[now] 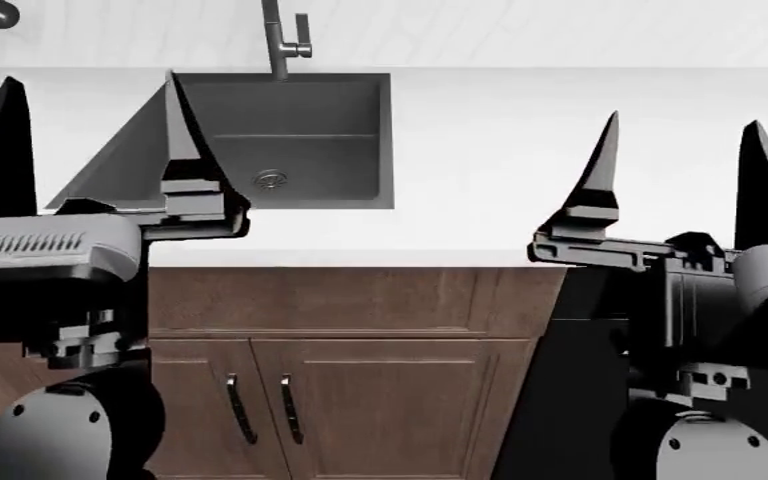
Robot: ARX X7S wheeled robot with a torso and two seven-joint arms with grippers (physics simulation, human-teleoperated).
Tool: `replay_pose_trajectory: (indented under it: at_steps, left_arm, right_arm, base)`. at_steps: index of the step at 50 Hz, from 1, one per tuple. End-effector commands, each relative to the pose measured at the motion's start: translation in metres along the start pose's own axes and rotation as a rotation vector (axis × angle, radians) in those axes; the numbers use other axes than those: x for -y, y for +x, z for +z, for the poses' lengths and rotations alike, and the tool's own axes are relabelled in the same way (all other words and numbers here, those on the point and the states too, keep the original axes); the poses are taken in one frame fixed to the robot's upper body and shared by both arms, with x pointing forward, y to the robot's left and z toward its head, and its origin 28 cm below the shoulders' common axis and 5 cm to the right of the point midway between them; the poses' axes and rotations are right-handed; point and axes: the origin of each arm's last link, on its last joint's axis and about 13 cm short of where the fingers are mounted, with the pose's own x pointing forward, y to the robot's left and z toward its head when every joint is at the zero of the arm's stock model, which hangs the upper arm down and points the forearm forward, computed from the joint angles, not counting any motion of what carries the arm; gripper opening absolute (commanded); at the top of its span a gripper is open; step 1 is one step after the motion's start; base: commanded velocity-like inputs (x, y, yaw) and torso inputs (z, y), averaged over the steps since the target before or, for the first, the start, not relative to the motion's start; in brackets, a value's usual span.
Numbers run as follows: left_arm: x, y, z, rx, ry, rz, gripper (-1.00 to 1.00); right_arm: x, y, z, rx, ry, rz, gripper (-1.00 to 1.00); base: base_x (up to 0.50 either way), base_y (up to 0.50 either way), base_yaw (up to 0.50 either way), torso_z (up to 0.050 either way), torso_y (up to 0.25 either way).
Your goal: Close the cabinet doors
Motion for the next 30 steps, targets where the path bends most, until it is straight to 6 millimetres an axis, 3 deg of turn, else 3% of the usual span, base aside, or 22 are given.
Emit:
replay_pose_trajectory:
  at_steps: [1, 9, 21, 30]
  left_arm:
    - [-0.006, 0.009, 0.035, 0.156, 0.005, -0.025, 1.00]
    - [-0.006, 0.002, 0.047, 0.193, -0.014, -0.048, 1.00]
    - [-0.007, 0.000, 0.048, 0.196, -0.062, -0.060, 1.00]
    - [-0.006, 0.000, 0.045, 0.185, -0.084, -0.051, 1.00]
  right_arm:
    - [0.003, 0.013, 0.051, 0.205, 0.047, -0.014, 1.00]
    - [0.002, 0.007, 0.068, 0.273, 0.054, 0.005, 1.00]
    - [0.009, -0.005, 0.082, 0.301, 0.052, 0.035, 1.00]
    - [0.007, -0.008, 0.082, 0.283, 0.041, 0.040, 1.00]
  base:
    - [0.00, 0.00, 0.00, 0.000, 0.000]
    - [0.00, 0.00, 0.00, 0.000, 0.000]
    - [0.00, 0.00, 0.00, 0.000, 0.000]
    - [0.00, 0.00, 0.00, 0.000, 0.000]
